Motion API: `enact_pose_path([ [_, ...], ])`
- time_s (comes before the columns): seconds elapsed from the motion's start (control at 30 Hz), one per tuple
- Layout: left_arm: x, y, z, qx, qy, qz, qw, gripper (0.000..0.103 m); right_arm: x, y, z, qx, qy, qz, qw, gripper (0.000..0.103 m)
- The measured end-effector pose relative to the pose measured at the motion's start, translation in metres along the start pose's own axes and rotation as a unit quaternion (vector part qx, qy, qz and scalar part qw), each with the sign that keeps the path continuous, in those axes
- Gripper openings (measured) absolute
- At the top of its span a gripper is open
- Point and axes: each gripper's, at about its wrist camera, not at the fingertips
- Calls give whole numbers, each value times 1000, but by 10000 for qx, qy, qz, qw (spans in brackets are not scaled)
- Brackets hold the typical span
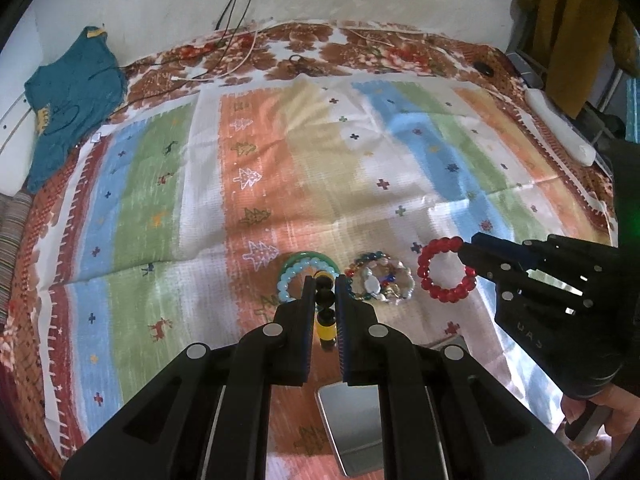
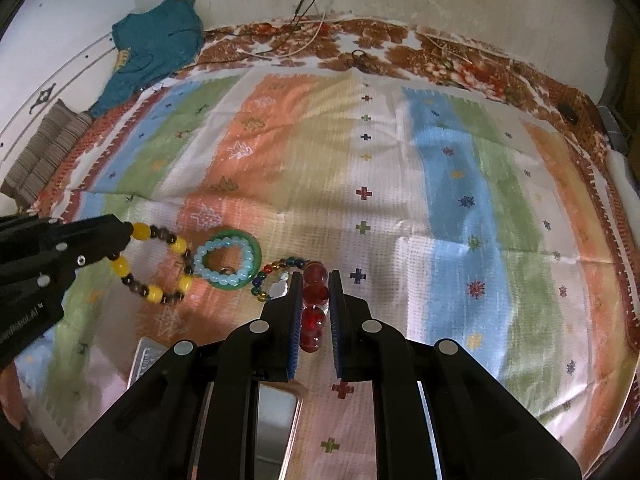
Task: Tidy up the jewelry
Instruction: 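Lift and carry both held bracelets back over the silver tin, then open both grippers to drop the bracelets into the tin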
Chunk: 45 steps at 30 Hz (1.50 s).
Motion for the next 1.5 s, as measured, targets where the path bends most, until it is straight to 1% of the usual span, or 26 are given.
enact_pose_path([
  [0.37, 0, -27, -14, 140, -31, -78, 9999, 9, -21, -24, -12, 155, -192, 42, 9997, 14],
  [0.53, -1, -40, -22, 215, -97, -165, 9996, 9, -33, -38, -17, 267, -280, 164, 9991, 14],
  [0.73, -2, -51, -31, 261, -166, -217, 9993, 9, -43, -45, -28, 237, -361, 246, 9988, 14],
  [1.0, 0, -63, -46, 294, -214, -284, 9989, 9, -45, -51, -45, 170, -321, 272, 9990, 14],
  [1.17, 3, -68, -53, 297, -177, -292, 9990, 9, -50, -56, -53, 172, -318, 314, 9989, 14],
  [1.33, 4, -70, -58, 260, -210, -322, 9989, 10, -47, -56, -61, 110, -157, 304, 9994, 14],
  [1.37, 4, -69, -59, 234, -227, -307, 9990, 12, -46, -56, -63, 113, -123, 294, 9994, 14],
  [1.4, 4, -69, -60, 227, -233, -289, 9991, 17, -45, -56, -63, 117, -99, 244, 9996, 14],
  [1.43, 4, -69, -60, 215, -239, -228, 9992, 30, -45, -57, -64, 132, -94, 188, 9997, 14],
  [1.5, 3, -68, -62, 208, -281, -113, 9993, 31, -42, -58, -63, 150, -69, 169, 9997, 14],
])
Point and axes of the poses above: each gripper's, at about its wrist camera, not at the fingertips, and y roughly the way its jaws point, x to its right, z to its top, and after that the axes turned 12 degrees about z, right-handed
